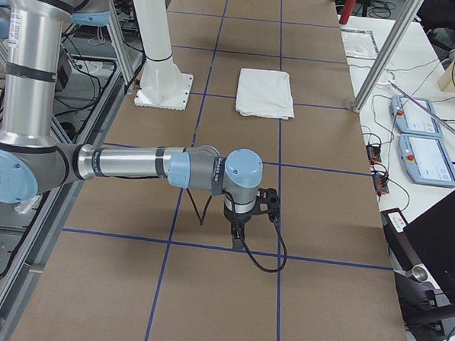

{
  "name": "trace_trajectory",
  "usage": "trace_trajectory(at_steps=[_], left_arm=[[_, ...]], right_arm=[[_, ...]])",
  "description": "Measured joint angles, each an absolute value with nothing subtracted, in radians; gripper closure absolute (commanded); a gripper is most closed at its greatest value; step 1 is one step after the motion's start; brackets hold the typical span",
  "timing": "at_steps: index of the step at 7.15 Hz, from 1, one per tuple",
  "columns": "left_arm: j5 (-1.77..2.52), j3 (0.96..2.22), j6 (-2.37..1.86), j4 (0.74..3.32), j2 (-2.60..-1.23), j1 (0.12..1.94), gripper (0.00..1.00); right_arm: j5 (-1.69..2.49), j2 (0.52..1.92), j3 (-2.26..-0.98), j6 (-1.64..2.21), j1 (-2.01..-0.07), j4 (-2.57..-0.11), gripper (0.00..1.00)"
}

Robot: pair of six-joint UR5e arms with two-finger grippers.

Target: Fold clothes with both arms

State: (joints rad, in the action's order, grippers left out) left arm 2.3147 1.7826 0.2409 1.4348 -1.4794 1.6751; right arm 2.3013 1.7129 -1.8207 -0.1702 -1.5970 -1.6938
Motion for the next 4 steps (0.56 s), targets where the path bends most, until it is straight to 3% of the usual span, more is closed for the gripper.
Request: trace_trajectory(at_steps=[4], left_arm=[[2.314,1.784,0.24,1.432,-1.464,1.676,0.0]], right_arm=[[2.303,1.712,-1.824,-0.176,-1.597,-1.69,0.0]])
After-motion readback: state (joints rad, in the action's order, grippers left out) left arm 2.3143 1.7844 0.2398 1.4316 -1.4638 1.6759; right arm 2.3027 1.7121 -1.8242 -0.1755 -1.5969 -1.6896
